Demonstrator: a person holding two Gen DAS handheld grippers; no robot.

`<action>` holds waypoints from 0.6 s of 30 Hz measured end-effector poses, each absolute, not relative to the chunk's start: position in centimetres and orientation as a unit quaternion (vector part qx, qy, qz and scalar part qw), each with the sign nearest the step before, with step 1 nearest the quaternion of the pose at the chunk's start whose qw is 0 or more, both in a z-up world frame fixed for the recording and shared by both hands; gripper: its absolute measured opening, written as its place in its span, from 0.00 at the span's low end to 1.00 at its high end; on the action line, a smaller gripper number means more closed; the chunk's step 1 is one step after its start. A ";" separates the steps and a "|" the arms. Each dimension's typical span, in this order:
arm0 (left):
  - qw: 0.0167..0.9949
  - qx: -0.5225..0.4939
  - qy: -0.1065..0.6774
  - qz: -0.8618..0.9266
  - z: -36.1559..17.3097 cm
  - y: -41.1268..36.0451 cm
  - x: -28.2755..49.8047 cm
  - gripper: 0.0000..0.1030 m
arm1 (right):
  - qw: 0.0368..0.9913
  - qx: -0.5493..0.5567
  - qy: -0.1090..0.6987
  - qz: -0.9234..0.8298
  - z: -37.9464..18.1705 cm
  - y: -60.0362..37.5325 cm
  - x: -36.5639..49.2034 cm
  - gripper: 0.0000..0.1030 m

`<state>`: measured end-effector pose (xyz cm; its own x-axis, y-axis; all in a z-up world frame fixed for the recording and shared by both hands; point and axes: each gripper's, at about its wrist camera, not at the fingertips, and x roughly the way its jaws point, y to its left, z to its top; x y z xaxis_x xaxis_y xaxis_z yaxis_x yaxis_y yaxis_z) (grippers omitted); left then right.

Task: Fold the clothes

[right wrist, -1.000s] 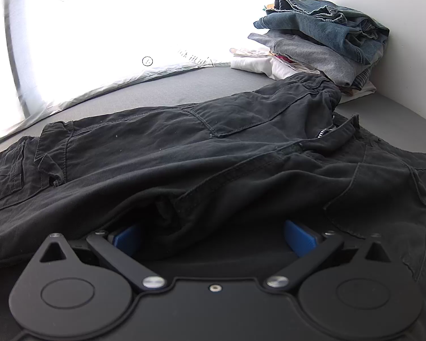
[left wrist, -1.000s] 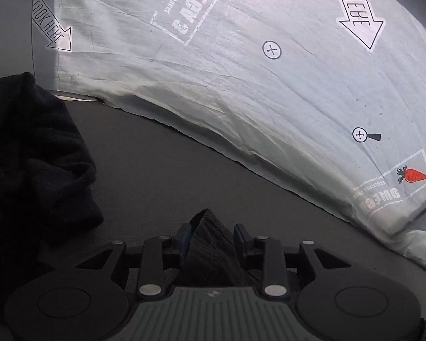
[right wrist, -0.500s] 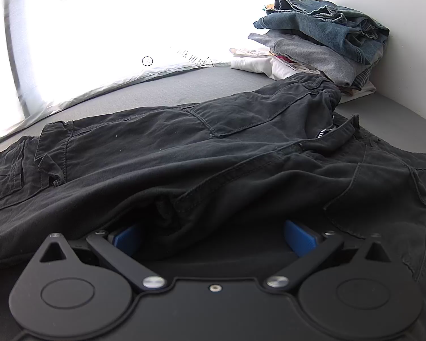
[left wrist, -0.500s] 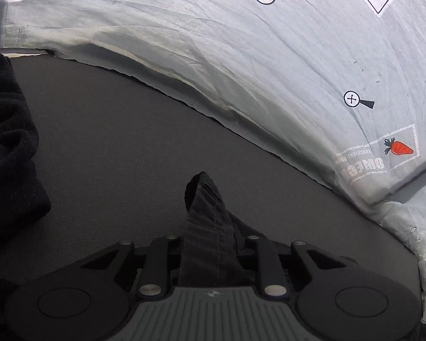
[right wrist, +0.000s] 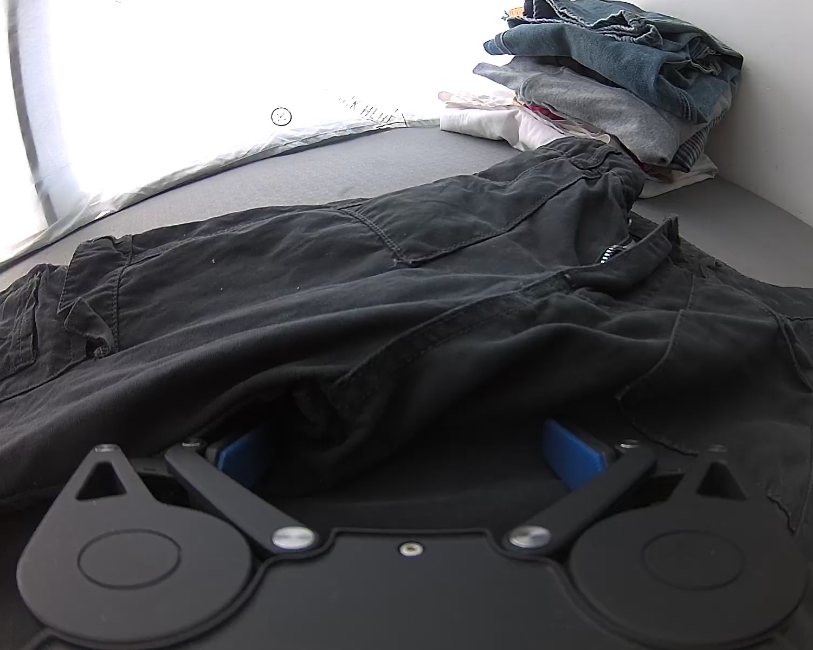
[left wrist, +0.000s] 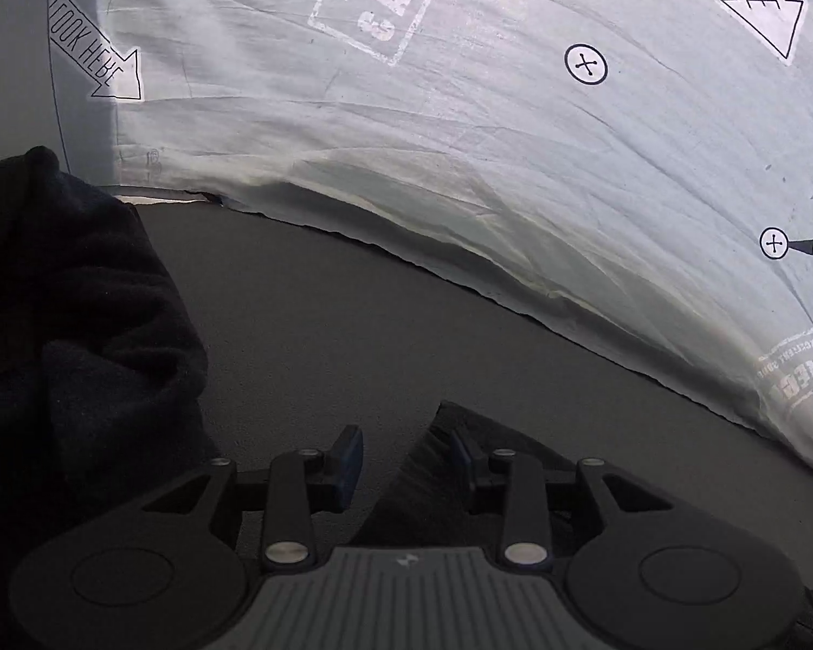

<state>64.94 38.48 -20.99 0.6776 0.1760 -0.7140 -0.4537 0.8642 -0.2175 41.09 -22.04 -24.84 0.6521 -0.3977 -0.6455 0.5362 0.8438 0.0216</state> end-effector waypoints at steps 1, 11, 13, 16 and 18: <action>0.897 -0.196 0.357 0.172 -20.6 38.3 64.2 0.53 | 0.903 0.105 0.327 -0.259 -24.9 -22.0 41.1 1.00; 0.899 -0.101 0.406 0.131 -21.9 31.8 59.4 0.65 | 0.903 0.107 0.327 -0.259 -24.8 -22.0 41.1 1.00; 0.882 -0.098 0.428 0.171 -23.6 32.0 58.8 0.64 | 0.903 0.107 0.327 -0.259 -24.8 -22.0 41.1 1.00; 0.884 -0.077 0.422 0.184 -23.9 32.3 57.7 0.65 | 0.903 0.107 0.327 -0.259 -24.8 -22.0 41.1 1.00; 0.875 -0.081 0.436 0.192 -23.6 32.5 57.3 0.64 | 0.903 0.107 0.327 -0.259 -24.8 -22.0 41.1 1.00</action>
<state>57.28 32.55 -23.63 0.5458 0.2660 -0.7946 -0.4069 0.9131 0.0262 41.10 -22.04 -24.82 0.6525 -0.3969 -0.6456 0.5366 0.8435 0.0238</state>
